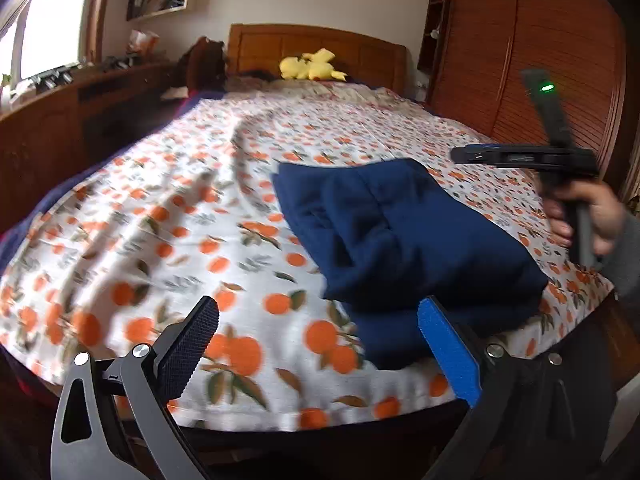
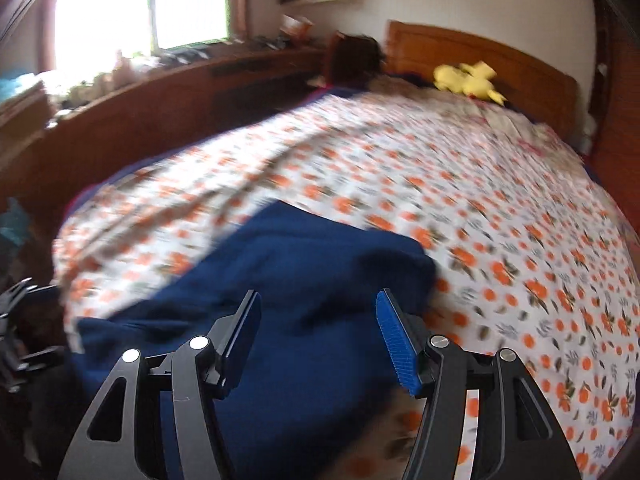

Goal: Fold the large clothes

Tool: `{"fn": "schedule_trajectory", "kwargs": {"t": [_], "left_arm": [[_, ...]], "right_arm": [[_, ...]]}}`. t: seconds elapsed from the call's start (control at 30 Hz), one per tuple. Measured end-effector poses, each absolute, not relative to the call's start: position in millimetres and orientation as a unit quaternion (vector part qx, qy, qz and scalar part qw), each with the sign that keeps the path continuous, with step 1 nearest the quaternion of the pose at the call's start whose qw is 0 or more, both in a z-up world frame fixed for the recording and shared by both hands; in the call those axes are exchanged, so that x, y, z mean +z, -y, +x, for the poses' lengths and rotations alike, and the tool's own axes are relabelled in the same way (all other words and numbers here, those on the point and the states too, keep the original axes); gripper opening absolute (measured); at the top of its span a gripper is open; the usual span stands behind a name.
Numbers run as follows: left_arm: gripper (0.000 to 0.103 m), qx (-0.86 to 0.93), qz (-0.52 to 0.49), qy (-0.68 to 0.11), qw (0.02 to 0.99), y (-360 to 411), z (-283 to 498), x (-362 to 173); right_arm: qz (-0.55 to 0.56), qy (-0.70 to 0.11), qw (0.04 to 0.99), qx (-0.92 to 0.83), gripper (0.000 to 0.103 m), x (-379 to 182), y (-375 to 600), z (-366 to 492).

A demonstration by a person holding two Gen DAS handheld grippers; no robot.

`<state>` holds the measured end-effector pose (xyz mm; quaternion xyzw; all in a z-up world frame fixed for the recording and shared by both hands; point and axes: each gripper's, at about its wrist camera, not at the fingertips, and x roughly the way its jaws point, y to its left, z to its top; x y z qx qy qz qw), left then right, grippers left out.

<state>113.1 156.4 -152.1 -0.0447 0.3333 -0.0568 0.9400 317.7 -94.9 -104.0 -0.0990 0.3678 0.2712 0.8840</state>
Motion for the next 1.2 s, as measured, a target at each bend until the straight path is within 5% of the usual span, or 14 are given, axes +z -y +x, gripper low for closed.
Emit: {"fn": "schedule_trajectory", "kwargs": {"t": [0.3,0.57,0.7,0.73,0.9,1.2], "left_arm": [[0.065,-0.07,-0.061,-0.366,0.926,-139.2,119.0,-168.2],[0.05,-0.078,-0.094,-0.375,0.919,-136.4,118.0,-175.2],[0.041,-0.085,-0.111,-0.377,0.915,-136.4,117.9,-177.9],[0.038,-0.09,-0.117,-0.378,0.914,-136.8,118.5,-178.8],[0.017,-0.111,-0.136,-0.387,0.905,-133.9,119.0,-188.1],[0.006,-0.126,-0.153,-0.342,0.918,-148.5,109.6,-165.1]], "right_arm": [[-0.023,-0.438,0.862,0.253,0.072,-161.5,124.4,400.0],[0.031,-0.497,0.823,0.273,0.08,-197.4,110.3,426.9],[0.051,-0.5,0.809,0.304,0.053,-195.4,110.8,425.5],[0.049,-0.498,0.807,0.315,0.038,-192.0,109.5,423.2],[0.008,-0.465,0.826,0.319,0.01,-164.7,104.2,409.4],[-0.047,-0.377,0.87,0.313,0.007,-98.2,69.3,374.0]]}}
